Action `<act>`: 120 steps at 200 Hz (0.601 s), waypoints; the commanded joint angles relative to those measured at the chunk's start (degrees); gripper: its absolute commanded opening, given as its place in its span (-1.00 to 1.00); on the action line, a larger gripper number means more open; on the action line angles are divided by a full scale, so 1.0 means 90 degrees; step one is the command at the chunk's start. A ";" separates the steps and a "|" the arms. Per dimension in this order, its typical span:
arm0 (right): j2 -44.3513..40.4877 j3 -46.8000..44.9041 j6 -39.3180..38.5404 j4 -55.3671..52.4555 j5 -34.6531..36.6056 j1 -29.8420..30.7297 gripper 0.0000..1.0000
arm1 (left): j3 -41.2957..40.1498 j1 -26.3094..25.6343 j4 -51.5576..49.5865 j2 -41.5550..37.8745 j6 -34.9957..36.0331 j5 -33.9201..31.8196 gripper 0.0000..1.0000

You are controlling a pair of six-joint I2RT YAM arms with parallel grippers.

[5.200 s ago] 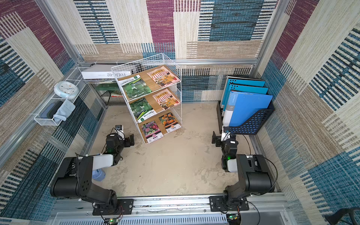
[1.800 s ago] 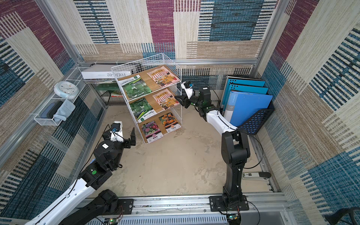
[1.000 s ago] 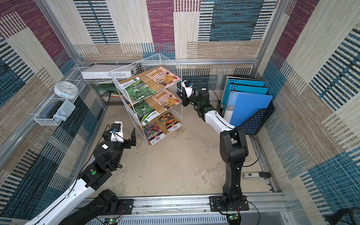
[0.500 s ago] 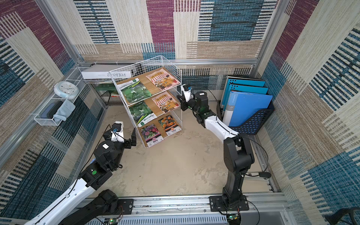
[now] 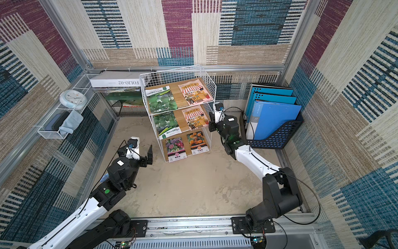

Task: Take the seed bag off the shelf
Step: Adjust the shelf at the center of the board.

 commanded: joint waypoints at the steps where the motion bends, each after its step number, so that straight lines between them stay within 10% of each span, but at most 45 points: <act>1: -0.0359 -0.0297 0.0419 0.0889 0.1525 -0.0001 -1.00 | -0.0062 -0.0004 0.0324 0.0017 -0.0053 0.0055 0.99; 120: -0.0079 -0.0106 0.0165 0.0926 0.1971 0.0028 -1.00 | -0.0210 -0.0004 0.0428 0.0085 -0.0065 0.0031 0.99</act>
